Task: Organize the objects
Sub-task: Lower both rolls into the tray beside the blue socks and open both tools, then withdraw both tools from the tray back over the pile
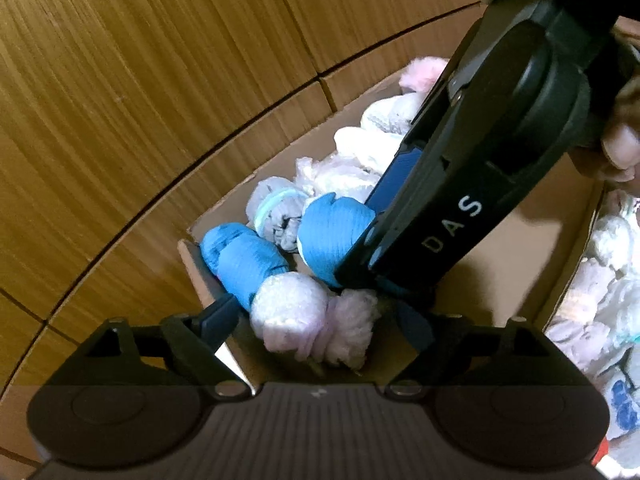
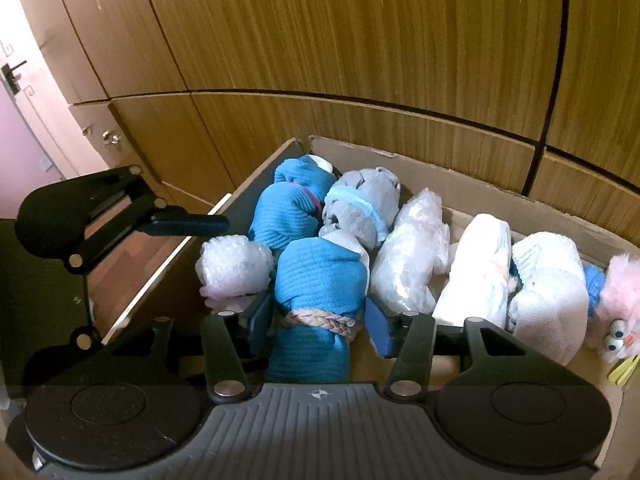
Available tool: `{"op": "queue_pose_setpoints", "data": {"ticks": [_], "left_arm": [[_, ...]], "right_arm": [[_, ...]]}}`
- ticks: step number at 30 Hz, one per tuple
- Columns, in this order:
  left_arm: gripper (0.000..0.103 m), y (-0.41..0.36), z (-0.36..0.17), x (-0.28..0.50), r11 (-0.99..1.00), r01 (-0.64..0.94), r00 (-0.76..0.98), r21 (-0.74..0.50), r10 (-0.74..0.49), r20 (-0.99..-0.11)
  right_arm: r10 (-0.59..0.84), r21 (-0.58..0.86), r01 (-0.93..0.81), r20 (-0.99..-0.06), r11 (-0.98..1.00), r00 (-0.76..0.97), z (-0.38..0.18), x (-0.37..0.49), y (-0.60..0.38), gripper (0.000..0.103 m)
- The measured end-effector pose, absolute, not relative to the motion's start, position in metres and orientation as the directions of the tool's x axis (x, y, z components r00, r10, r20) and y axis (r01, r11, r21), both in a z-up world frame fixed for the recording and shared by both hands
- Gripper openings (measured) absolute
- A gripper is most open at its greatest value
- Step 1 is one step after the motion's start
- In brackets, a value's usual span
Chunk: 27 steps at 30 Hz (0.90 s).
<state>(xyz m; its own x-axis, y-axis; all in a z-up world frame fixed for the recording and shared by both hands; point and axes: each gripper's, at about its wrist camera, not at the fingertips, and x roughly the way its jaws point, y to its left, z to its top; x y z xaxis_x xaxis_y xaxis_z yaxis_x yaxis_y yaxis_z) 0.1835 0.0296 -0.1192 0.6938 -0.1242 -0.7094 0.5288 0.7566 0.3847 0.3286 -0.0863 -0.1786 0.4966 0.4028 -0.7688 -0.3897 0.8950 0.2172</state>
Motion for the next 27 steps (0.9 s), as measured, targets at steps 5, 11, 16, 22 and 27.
{"op": "queue_pose_setpoints", "data": {"ticks": [5, 11, 16, 22, 27], "left_arm": [[0.100, 0.036, -0.110, 0.182, 0.783, 0.511, 0.687, 0.356, -0.122, -0.717], [0.102, 0.048, -0.102, 0.177, 0.855, 0.439, 0.674, 0.274, -0.112, -0.730], [0.102, 0.048, -0.097, 0.177, 0.907, 0.329, 0.673, 0.261, -0.032, -0.739], [0.102, 0.050, -0.089, 0.178, 0.952, 0.233, 0.654, 0.200, -0.001, -0.756], [0.102, 0.048, -0.081, 0.175, 0.966, 0.197, 0.649, 0.169, 0.000, -0.760]], "right_arm": [[0.402, 0.217, -0.387, -0.765, 0.896, 0.503, -0.173, 0.328, -0.085, 0.060], [0.403, 0.220, -0.378, -0.753, 0.899, 0.520, -0.163, 0.320, -0.085, 0.065], [0.377, 0.205, -0.356, -0.762, 0.912, 0.527, -0.159, 0.318, -0.082, 0.068], [0.342, 0.197, -0.304, -0.759, 0.932, 0.554, -0.154, 0.314, -0.083, 0.072], [0.325, 0.202, -0.271, -0.757, 0.941, 0.567, -0.150, 0.303, -0.086, 0.076]]}}
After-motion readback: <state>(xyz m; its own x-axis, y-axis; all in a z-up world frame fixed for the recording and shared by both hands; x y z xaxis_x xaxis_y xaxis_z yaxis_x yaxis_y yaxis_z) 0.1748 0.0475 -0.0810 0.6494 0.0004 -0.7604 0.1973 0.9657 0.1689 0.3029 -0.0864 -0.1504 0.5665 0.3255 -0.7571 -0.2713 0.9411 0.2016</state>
